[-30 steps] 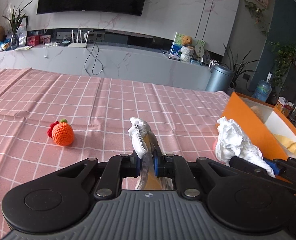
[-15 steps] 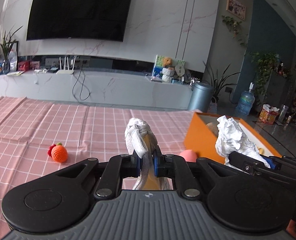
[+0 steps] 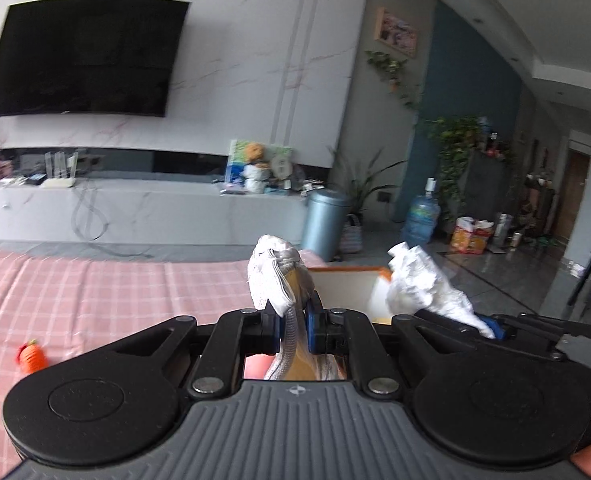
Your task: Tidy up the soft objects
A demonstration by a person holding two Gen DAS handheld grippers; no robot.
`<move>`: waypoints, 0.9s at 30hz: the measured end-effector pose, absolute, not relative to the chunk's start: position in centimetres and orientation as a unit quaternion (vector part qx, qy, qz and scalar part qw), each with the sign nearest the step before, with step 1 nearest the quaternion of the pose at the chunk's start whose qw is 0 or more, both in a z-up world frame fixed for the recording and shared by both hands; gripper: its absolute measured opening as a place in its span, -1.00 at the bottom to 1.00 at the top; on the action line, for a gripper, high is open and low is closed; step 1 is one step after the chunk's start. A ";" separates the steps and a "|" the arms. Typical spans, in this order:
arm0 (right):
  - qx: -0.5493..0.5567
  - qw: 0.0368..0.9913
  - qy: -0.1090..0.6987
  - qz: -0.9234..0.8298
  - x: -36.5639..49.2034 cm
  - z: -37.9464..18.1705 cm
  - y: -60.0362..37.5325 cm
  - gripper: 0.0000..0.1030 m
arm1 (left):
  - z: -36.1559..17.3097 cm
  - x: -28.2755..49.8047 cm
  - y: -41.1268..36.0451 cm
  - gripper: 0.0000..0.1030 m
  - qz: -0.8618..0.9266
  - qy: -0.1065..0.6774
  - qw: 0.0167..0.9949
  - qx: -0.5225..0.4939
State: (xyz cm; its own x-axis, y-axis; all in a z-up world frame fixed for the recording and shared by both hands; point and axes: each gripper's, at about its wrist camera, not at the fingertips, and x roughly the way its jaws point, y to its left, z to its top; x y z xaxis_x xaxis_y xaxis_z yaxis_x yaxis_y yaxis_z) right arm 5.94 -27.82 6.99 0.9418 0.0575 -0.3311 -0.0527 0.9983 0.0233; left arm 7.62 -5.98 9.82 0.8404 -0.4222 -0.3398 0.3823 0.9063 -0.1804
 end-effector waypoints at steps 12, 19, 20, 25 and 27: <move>-0.040 0.973 0.227 -0.011 10.1 8.1 -34.1 -0.54 | 9.4 12.1 -12.8 -0.75 -0.295 0.206 0.933 -0.031; -0.053 0.952 0.301 -0.005 14.6 6.5 -36.7 -0.54 | 7.0 14.8 -15.6 -0.75 -0.316 0.255 0.914 0.001; -0.054 0.949 0.311 -0.005 15.2 6.1 -37.0 -0.54 | 6.6 15.0 -15.9 -0.75 -0.317 0.263 0.911 0.007; -0.048 0.932 0.359 0.000 18.2 4.1 -38.6 -0.54 | 5.0 16.0 -17.4 -0.75 -0.320 0.285 0.903 0.034; -0.054 0.925 0.375 0.002 19.1 3.3 -38.7 -0.54 | 4.5 16.3 -18.1 -0.75 -0.319 0.292 0.900 0.048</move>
State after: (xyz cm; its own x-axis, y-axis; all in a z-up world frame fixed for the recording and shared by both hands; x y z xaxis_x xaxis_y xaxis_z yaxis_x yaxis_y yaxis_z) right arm 19.07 -38.75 3.30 0.7188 -0.0366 -0.6943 -0.0444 0.9942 -0.0984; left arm 16.30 -18.06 4.54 0.6254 -0.5470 -0.5565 0.6031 0.7914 -0.1001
